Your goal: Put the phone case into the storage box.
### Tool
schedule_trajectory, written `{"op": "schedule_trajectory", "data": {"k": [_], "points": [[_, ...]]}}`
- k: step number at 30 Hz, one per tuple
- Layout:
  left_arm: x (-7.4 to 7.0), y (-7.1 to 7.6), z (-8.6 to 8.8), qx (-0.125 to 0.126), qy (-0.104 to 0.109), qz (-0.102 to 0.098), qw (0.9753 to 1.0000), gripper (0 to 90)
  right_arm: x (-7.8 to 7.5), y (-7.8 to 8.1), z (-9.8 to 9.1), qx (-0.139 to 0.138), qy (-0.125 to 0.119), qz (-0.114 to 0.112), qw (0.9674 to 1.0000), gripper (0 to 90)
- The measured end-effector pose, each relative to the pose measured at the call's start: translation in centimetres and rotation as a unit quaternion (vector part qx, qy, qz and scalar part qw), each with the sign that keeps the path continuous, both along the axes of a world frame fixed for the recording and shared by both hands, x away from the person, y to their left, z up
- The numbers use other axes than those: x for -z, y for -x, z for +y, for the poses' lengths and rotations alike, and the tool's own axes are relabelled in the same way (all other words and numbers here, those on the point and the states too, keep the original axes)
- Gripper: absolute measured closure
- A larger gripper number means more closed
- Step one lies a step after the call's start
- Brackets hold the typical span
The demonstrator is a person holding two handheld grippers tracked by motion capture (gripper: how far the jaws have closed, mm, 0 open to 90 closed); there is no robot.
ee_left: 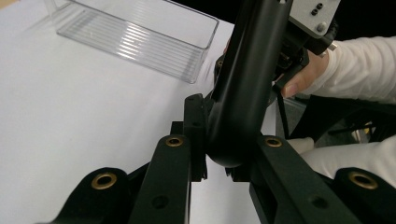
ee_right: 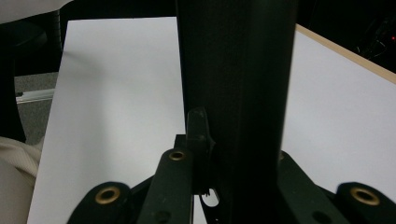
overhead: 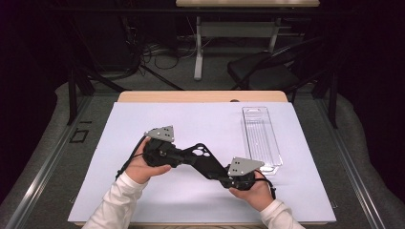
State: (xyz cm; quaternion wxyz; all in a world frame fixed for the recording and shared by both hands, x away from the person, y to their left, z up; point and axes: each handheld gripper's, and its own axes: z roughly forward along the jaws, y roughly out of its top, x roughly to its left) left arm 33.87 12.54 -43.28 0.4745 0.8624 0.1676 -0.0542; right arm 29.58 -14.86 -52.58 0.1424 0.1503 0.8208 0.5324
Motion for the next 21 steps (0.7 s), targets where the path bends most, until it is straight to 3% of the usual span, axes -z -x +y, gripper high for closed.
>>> {"op": "schedule_trajectory", "data": {"k": [11,21], "points": [[0.09,-0.09,0.02,-0.004,0.001,0.013,0.9999,81.5,0.04,-0.01,0.03,0.007,0.002,0.001,1.0000,74.0],[0.30,-0.49,0.24,-0.020,0.005,0.027,0.9994,81.6,0.02,0.03,0.08,0.027,0.006,-0.023,0.9994,59.0]]}}
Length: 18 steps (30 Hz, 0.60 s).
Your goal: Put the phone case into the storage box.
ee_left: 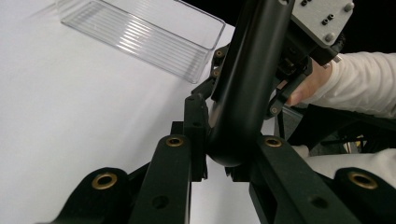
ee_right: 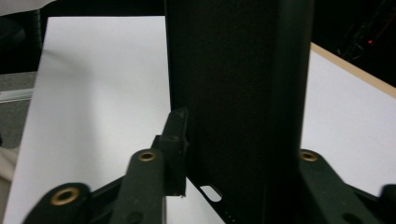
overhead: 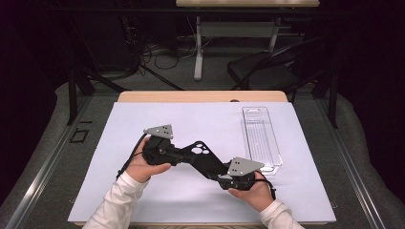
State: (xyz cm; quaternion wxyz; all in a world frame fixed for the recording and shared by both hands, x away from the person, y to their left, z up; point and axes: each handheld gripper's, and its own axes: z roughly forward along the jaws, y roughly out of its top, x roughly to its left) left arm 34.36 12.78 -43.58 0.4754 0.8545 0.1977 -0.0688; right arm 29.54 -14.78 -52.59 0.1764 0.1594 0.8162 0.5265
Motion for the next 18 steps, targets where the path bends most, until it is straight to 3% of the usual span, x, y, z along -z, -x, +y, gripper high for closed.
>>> {"op": "schedule_trajectory", "data": {"k": [10,18], "points": [[0.23,-0.32,0.23,-0.021,-0.003,0.016,0.9997,81.6,-0.37,0.13,-0.16,0.028,-0.011,-0.036,0.9989,44.4],[0.25,-0.57,0.55,-0.036,-0.008,0.031,0.9988,81.5,-0.70,0.30,-0.48,0.047,-0.006,-0.058,0.9972,41.4]]}}
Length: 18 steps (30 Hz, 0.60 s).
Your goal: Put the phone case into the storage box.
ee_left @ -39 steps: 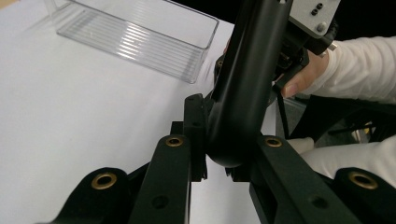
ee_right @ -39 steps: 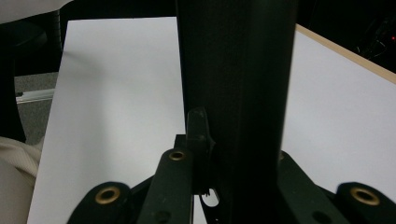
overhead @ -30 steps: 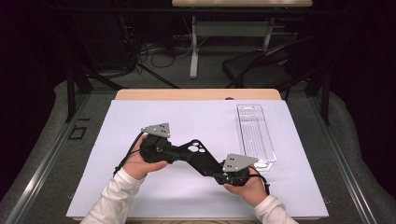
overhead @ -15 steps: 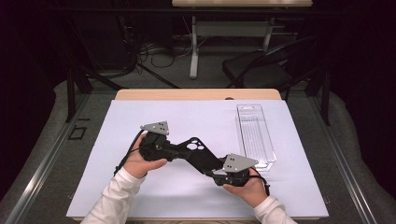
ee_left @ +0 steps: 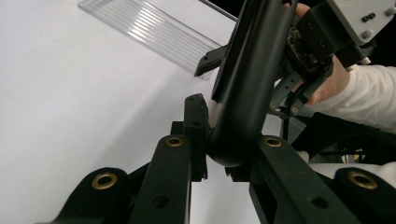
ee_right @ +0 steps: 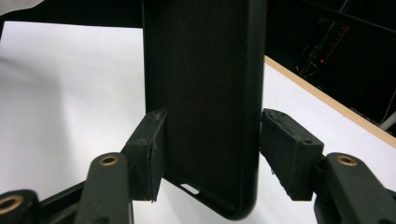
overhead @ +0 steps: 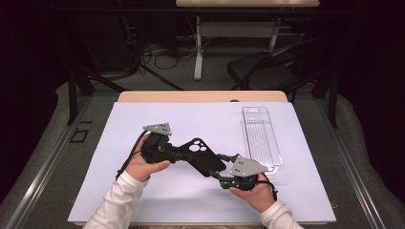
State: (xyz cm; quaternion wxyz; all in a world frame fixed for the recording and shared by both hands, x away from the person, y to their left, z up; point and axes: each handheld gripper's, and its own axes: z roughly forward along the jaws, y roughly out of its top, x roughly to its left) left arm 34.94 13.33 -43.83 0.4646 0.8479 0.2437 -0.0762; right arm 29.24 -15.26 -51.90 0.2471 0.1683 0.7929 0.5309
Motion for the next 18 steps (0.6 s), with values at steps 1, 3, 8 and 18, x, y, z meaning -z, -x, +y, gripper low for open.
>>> {"op": "schedule_trajectory", "data": {"k": [1,3,8,18], "points": [[0.0,0.0,0.1,-0.003,-0.001,0.005,1.0000,81.5,0.0,0.0,0.0,0.003,-0.001,-0.003,1.0000,41.0],[0.0,-0.1,0.2,-0.006,-0.001,0.007,1.0000,81.5,-0.1,0.1,0.0,0.006,-0.002,-0.006,1.0000,40.1],[0.0,-0.4,0.7,-0.019,-0.001,0.015,0.9997,81.5,-0.3,0.2,0.0,0.010,-0.005,-0.009,0.9999,38.7],[-0.2,-0.6,1.4,-0.034,-0.003,0.017,0.9993,81.6,-0.5,0.4,-0.1,0.024,0.003,-0.011,0.9997,37.3]]}}
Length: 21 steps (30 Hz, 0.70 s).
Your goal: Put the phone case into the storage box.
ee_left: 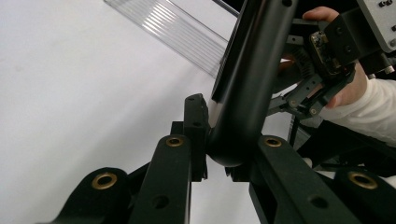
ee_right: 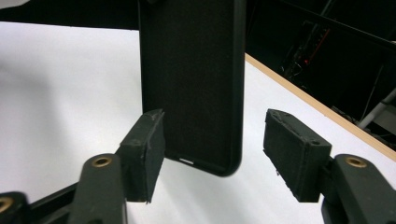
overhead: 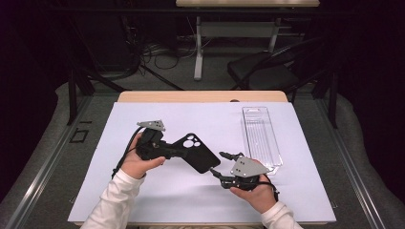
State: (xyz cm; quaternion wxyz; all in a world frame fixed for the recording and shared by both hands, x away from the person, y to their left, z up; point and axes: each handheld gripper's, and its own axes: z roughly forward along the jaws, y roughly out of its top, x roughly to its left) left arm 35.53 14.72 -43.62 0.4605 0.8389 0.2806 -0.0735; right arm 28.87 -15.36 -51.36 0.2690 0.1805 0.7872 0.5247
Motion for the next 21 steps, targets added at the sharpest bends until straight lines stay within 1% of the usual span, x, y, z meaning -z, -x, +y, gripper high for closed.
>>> {"op": "schedule_trajectory", "data": {"k": [4,7,9,11,15,17,19,21], "points": [[-0.08,-0.05,0.06,-0.004,-0.004,0.003,1.0000,81.5,-0.03,0.04,-0.11,0.005,-0.001,0.000,1.0000,36.9],[-0.06,-0.08,0.07,-0.007,-0.002,0.003,1.0000,81.5,-0.05,0.09,-0.19,0.005,-0.002,0.001,1.0000,37.0],[-0.10,-0.13,0.11,-0.010,-0.006,0.005,0.9999,81.6,-0.07,0.13,-0.24,0.007,-0.002,0.000,1.0000,37.0],[-0.09,-0.15,0.09,-0.011,-0.007,0.005,0.9999,81.6,-0.10,0.14,-0.31,0.009,-0.002,-0.001,1.0000,37.0],[-0.12,-0.18,0.02,-0.012,-0.010,0.006,0.9999,81.5,-0.15,0.19,-0.45,0.013,0.001,0.006,0.9999,36.9],[-0.10,-0.23,-0.01,-0.013,-0.012,0.008,0.9998,81.6,-0.14,0.23,-0.46,0.017,0.002,0.009,0.9998,36.3],[-0.07,-0.28,-0.02,-0.015,-0.015,0.010,0.9997,81.5,-0.15,0.27,-0.45,0.022,0.003,0.018,0.9996,35.1],[-0.03,-0.31,-0.02,-0.017,-0.017,0.013,0.9996,81.5,-0.14,0.28,-0.42,0.023,0.002,0.020,0.9995,35.1]]}}
